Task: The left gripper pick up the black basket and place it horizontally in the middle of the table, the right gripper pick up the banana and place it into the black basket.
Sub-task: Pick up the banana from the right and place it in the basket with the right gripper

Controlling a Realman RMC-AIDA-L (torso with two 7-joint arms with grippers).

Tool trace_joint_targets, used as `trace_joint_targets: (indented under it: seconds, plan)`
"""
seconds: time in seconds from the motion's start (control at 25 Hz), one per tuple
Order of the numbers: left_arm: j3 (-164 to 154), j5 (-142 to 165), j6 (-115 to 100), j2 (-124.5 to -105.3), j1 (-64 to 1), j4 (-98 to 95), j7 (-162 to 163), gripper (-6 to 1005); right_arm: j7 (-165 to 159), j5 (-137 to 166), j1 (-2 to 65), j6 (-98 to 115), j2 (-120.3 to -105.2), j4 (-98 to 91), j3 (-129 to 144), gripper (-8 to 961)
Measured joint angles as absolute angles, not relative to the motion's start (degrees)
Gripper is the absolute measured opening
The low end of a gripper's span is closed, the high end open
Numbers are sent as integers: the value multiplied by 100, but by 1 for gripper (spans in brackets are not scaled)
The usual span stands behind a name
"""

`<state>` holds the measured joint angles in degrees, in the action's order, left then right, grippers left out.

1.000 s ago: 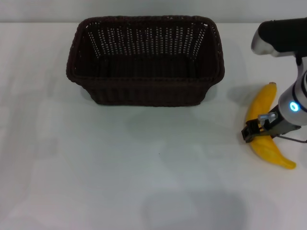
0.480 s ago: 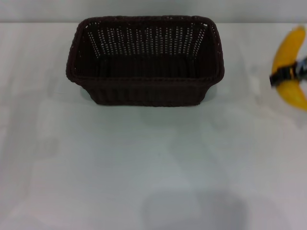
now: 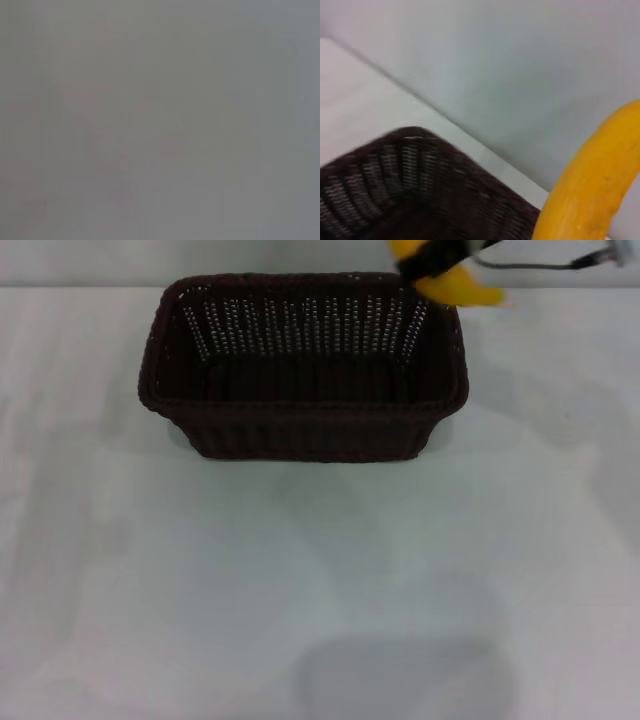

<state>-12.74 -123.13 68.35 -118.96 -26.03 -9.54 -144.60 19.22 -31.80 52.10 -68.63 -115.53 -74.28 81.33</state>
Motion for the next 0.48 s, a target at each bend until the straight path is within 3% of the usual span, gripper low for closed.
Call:
trace_joint_targets:
  seconds: [0.48]
  plan:
    - [-1277, -12323, 6760, -11900, -2664, -940, -14457, 872, 4439, -4303, 5575, -6092, -11594, -6329, 9142, 489]
